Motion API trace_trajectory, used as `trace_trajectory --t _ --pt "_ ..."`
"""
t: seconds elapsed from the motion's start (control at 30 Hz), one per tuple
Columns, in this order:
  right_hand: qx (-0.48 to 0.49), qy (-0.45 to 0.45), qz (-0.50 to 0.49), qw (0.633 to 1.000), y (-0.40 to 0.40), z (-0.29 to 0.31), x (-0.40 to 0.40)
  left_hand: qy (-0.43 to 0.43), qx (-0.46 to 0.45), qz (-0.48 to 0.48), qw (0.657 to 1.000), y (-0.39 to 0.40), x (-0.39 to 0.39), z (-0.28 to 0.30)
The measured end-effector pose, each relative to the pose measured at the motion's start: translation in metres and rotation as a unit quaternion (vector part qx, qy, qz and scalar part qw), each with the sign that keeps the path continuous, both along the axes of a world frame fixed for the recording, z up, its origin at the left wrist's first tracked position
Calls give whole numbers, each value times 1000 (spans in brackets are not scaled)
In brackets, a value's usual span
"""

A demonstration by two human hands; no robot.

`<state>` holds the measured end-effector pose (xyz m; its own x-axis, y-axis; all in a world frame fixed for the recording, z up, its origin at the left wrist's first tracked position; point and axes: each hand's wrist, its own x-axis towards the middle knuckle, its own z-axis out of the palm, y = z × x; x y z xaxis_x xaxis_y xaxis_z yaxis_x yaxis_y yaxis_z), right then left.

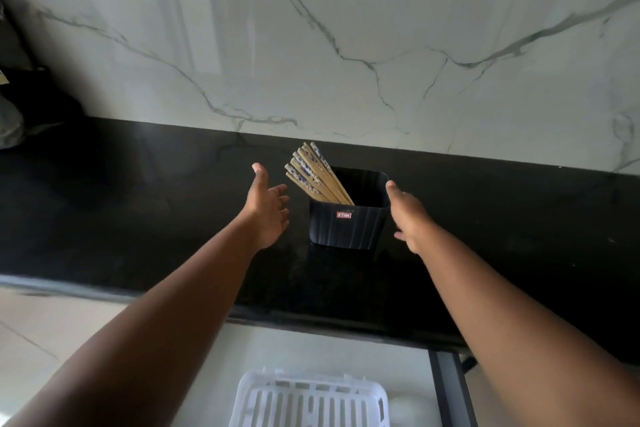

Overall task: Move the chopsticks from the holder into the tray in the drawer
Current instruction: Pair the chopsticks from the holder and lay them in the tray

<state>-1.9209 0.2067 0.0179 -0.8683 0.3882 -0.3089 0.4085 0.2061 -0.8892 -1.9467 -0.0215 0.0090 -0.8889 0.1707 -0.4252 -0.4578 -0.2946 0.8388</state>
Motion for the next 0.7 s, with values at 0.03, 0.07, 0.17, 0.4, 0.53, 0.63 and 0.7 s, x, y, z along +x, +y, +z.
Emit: trace_trajectory --t 0.03,0.07,0.17,0.4,0.53,0.63,0.7 --pt "-14 -3 -3 1000 -1 -3 -7 -4 5 4 1000 6 -5 -2" --pt "-25 -3 -6 1000 -1 -5 -12 -5 8 5 1000 11 -10 -4" --pt "-51 2 -15 999 -3 -11 -22 1 21 -15 1000 24 -19 -11" --pt "-88 4 -47 995 -10 -22 -6 30 69 -56 996 41 1 -17" --pt "-77 21 -59 995 -19 -31 30 29 97 -83 991 25 31 -25" --pt "-84 18 -72 994 -27 -40 56 30 99 -97 990 12 54 -32" --pt "-86 14 -86 992 -34 -45 68 35 90 -94 991 7 66 -35"
